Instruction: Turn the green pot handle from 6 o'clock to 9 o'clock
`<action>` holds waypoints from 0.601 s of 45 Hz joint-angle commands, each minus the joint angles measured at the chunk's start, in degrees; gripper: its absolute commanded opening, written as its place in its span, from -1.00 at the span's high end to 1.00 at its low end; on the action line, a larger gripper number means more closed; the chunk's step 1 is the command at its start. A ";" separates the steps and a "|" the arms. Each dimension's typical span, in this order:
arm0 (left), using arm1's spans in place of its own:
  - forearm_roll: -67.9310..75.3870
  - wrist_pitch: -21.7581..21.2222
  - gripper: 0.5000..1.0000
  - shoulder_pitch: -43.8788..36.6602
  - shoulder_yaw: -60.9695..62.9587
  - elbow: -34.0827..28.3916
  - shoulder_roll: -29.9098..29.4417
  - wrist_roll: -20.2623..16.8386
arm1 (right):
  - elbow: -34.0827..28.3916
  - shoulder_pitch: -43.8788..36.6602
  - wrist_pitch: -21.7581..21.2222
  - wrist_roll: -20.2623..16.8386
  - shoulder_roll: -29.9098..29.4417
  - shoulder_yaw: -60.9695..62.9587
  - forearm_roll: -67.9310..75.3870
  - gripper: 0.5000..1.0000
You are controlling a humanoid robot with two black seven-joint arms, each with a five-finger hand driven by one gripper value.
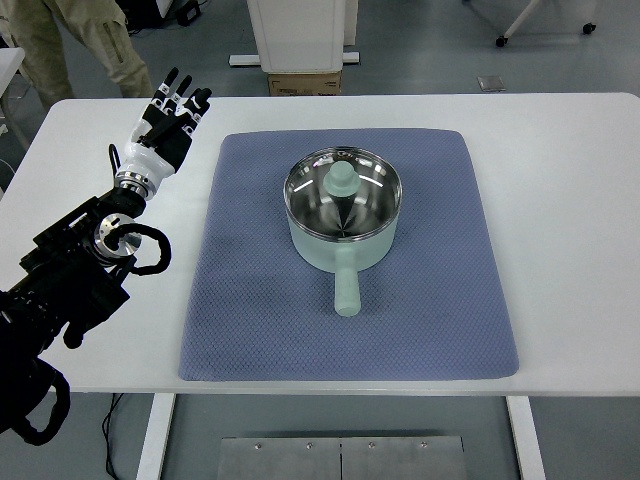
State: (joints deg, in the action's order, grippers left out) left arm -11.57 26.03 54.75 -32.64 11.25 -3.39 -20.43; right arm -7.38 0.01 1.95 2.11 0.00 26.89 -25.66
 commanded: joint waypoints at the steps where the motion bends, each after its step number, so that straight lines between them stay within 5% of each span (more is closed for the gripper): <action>1: -0.04 0.07 -1.00 0.01 0.12 0.00 -0.04 0.04 | 0.00 -0.01 -0.02 0.00 0.00 0.00 0.00 -1.00; 27: -0.04 -0.19 -1.00 0.01 -0.05 0.27 -0.04 0.13 | 0.00 -0.01 -0.02 0.00 0.00 0.00 0.00 -1.00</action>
State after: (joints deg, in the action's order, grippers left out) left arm -11.57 25.94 54.75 -32.70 11.50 -3.43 -20.30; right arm -7.38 0.02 1.93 2.11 0.00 26.90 -25.66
